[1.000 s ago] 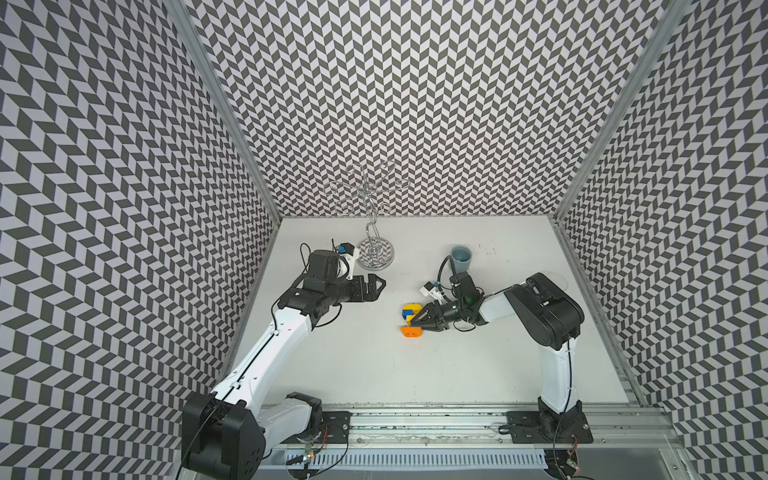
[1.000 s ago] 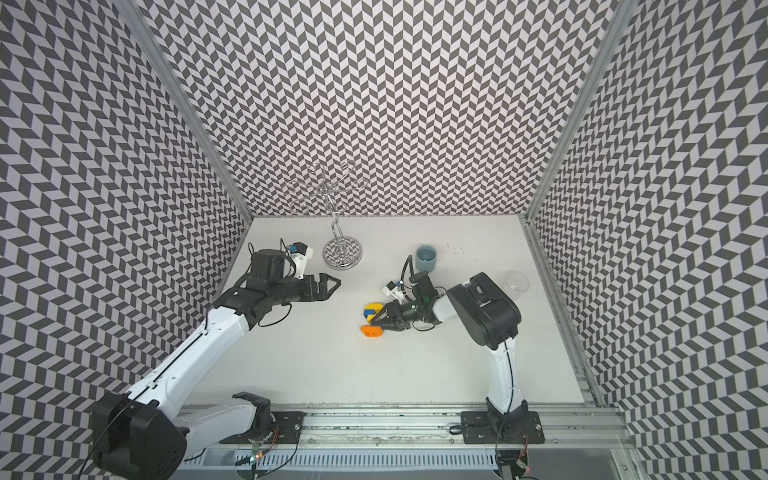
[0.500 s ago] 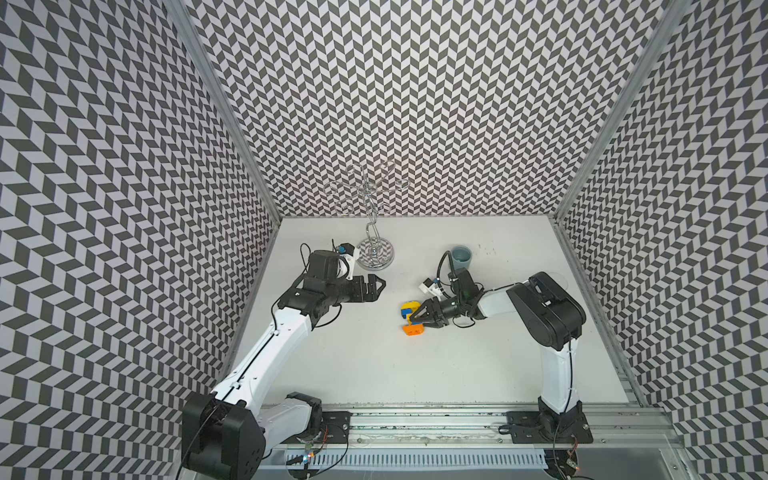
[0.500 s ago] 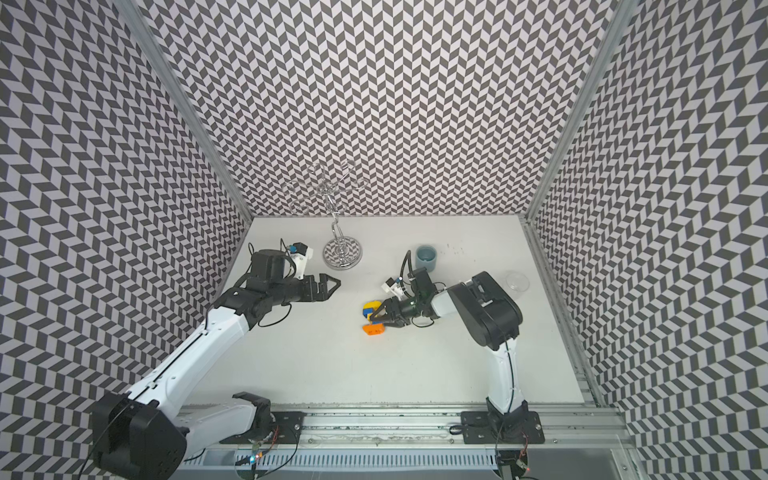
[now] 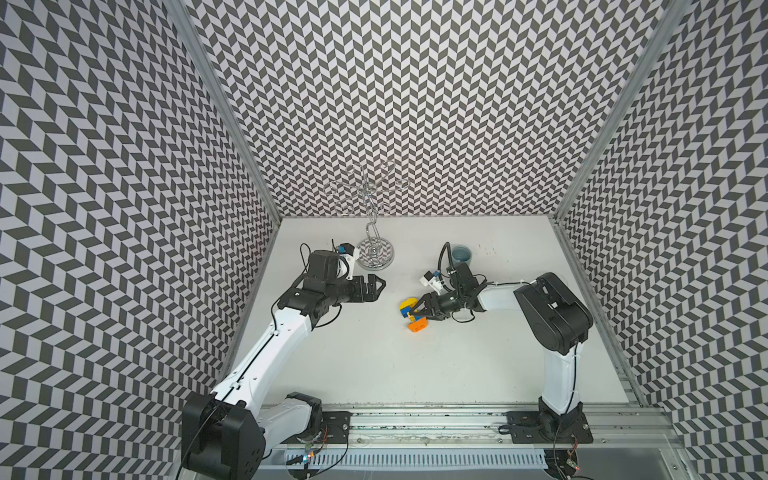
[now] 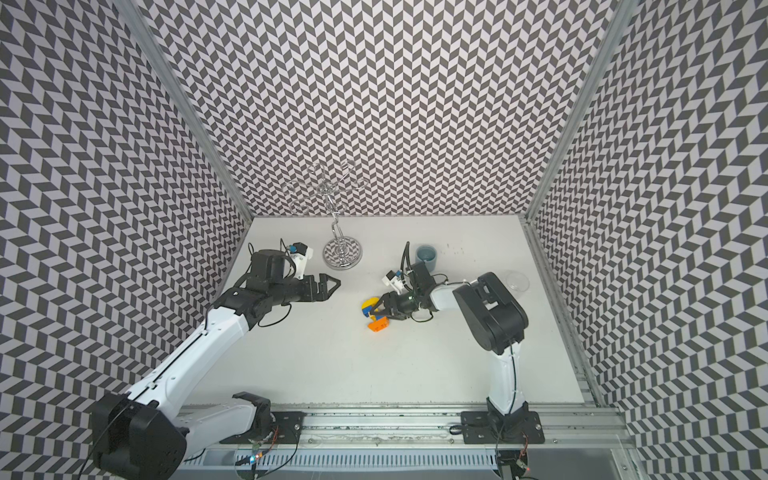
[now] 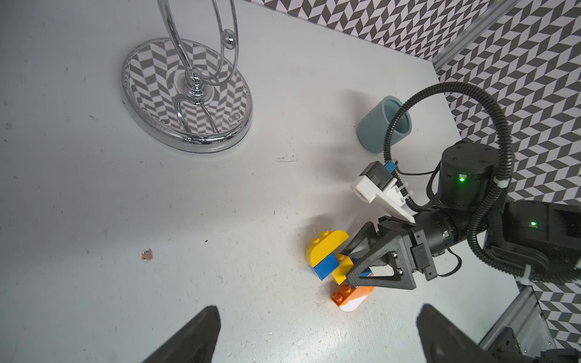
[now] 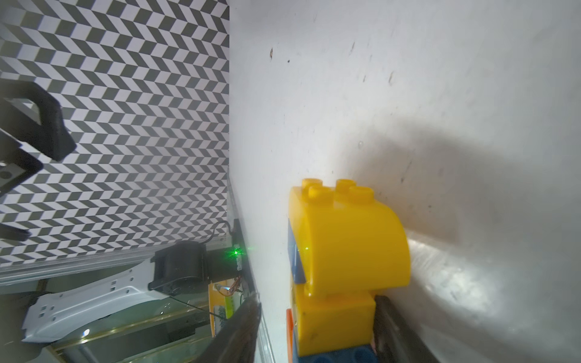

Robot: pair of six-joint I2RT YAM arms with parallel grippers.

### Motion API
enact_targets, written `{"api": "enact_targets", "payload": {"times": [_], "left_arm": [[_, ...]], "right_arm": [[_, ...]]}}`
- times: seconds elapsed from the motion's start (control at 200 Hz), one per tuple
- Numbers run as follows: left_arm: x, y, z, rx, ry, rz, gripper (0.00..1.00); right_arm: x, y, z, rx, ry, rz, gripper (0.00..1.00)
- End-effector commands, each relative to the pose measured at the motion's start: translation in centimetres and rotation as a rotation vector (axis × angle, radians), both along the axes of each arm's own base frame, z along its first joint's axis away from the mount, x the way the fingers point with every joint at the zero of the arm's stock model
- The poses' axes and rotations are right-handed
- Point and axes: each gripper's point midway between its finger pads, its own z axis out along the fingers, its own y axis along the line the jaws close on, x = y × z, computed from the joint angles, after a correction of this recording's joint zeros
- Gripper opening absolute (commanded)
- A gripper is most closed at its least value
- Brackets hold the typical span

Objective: Assemble the letter s with lego
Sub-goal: Place the lego brick at the center of the board.

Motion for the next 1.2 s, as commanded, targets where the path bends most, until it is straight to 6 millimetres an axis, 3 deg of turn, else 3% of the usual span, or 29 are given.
{"api": "enact_targets", "payload": {"times": [0.0,0.596,0.826,0.906,1.012,1.107,1.197], "left_arm": [[0.0,0.3,1.0,0.004,-0.033,0.002,1.0],[0.0,0.3,0.6,0.008,-0.026,-0.001,0.99],[0.2,0.4,0.7,0.018,-0.035,0.008,0.99],[0.7,0.9,1.1,0.036,-0.063,0.028,1.0],[1.9,2.7,1.6,0.076,-0.134,0.111,1.0],[3.3,5.4,1.9,0.087,-0.218,0.226,1.0],[4.2,7.3,1.9,0.086,-0.286,0.302,1.0]], "right_arm": [[0.2,-2.8,-4.3,-0.215,0.016,-0.088,0.6],[0.7,-4.1,-4.9,-0.287,-0.079,-0.114,0.6],[1.6,-4.3,-3.7,-0.287,-0.153,-0.131,0.6],[2.9,-4.4,-1.7,-0.283,-0.249,-0.155,0.6],[5.5,-5.4,3.7,-0.251,-0.465,-0.24,0.61],[7.1,-7.4,8.7,-0.224,-0.66,-0.338,0.62],[7.6,-9.9,11.8,-0.25,-0.816,-0.401,0.62]]}}
